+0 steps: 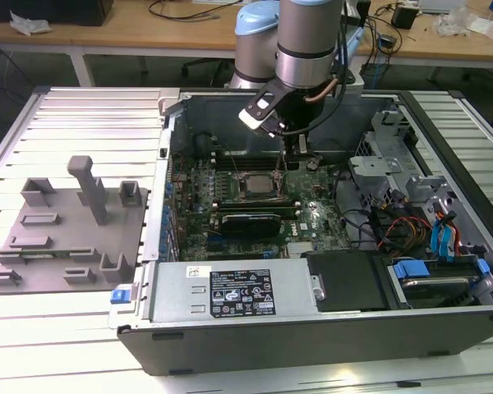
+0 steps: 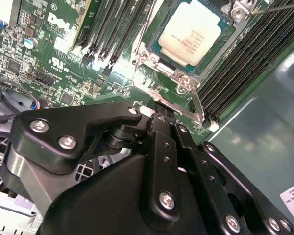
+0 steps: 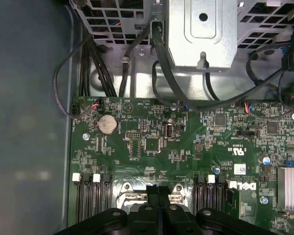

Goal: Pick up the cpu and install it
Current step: 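Close the cpu cover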

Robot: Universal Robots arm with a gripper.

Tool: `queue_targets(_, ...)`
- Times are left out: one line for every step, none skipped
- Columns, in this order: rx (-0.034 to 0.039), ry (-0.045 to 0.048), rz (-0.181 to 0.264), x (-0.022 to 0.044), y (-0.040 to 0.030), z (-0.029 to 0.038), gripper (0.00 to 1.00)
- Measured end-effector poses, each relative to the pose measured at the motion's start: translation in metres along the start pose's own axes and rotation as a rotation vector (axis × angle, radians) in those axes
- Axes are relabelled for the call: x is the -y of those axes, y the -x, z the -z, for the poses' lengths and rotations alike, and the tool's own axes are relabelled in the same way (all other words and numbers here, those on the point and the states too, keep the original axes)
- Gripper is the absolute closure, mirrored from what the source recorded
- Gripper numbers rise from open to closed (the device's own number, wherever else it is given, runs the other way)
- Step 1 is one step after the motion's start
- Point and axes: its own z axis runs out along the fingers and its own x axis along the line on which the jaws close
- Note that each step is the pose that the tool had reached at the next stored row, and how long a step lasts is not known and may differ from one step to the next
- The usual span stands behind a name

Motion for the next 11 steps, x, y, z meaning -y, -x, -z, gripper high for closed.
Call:
queue_targets(0.0,0.0,0.0,0.0,0.0,0.0,0.89)
queue_targets(-0.0001,0.0001,0.0,0.0004,0.0,0.0,0.89)
queue_targets(0.0,0.0002,0.0,0.0009,0.0,0.0001,0.89)
queue_targets(0.0,0.0004,0.0,0.002,-0.0001,0.0001,0.89)
queue_targets(-0.0001,0.0009,0.0,0.0033,-0.0001,0.0002,0.89)
queue_targets(0.0,0.0013,0.0,0.0046,-0.0001,0.0003,0.89)
queue_targets(0.0,0.0017,0.0,0.0061,-0.0001,0.0004,0.89)
queue_targets(0.0,0.0019,0.0,0.007,-0.0002,0.0005,0.89)
queue_targets(0.0,0.002,0.0,0.0076,-0.0002,0.0005,0.89)
queue_targets(0.0,0.002,0.0,0.0077,-0.0002,0.0006,0.89)
queue_targets(0.0,0.0021,0.0,0.0077,-0.0002,0.0005,0.89)
